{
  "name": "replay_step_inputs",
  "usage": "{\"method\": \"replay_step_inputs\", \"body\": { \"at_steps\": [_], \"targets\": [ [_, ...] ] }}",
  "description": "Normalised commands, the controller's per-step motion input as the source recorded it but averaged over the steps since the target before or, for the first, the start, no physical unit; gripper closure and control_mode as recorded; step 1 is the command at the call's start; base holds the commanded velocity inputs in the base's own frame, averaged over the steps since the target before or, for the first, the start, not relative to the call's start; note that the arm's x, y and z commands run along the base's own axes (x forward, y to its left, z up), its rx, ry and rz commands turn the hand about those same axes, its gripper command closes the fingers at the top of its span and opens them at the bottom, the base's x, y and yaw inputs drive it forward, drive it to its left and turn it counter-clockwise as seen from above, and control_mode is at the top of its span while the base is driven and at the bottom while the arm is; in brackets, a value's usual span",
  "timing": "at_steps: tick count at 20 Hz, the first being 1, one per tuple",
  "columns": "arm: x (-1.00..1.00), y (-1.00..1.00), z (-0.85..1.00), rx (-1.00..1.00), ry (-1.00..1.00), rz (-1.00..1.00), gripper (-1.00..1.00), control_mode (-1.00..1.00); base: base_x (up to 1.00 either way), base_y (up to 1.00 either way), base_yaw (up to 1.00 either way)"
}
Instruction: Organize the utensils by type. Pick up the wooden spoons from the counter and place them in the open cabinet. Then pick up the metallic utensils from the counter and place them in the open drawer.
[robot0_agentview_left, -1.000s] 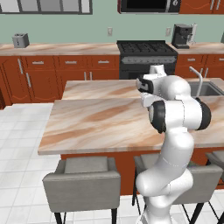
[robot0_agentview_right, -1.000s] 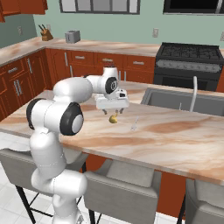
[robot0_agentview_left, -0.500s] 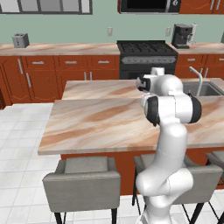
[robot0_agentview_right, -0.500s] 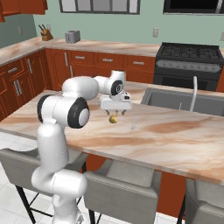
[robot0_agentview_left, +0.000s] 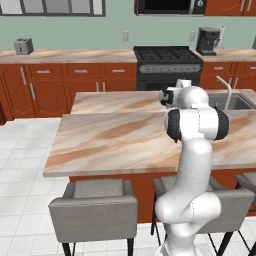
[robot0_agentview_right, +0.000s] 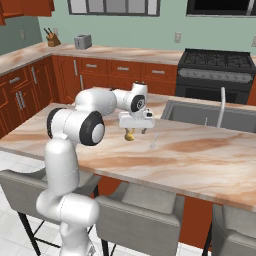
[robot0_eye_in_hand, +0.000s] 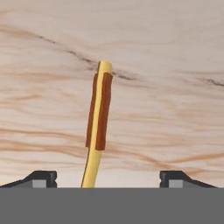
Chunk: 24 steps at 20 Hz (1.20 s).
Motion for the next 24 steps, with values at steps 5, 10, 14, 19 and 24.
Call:
{"method": "replay_step_inputs", "body": {
  "at_steps": [5,10,14,19,24],
  "targets": [
    [0.00,0.00,-0.40,0.00,0.00,0.00,-1.00,-1.00,0.00,0.00,0.00],
    [0.00,0.05,-0.53,-0.01,0.00,0.00,-1.00,-1.00,0.00,0.00,0.00],
    [-0.01,0.01,-0.68,-0.01,0.01,0.00,1.00,-1.00,0.00,0.00,0.00],
    [0.00,0.00,-0.53,0.00,0.00,0.00,1.00,-1.00,0.00,0.00,0.00],
    [-0.04,0.07,-0.38,0.00,0.00,0.00,1.00,-1.00,0.00,0.00,0.00]
  ]
}}
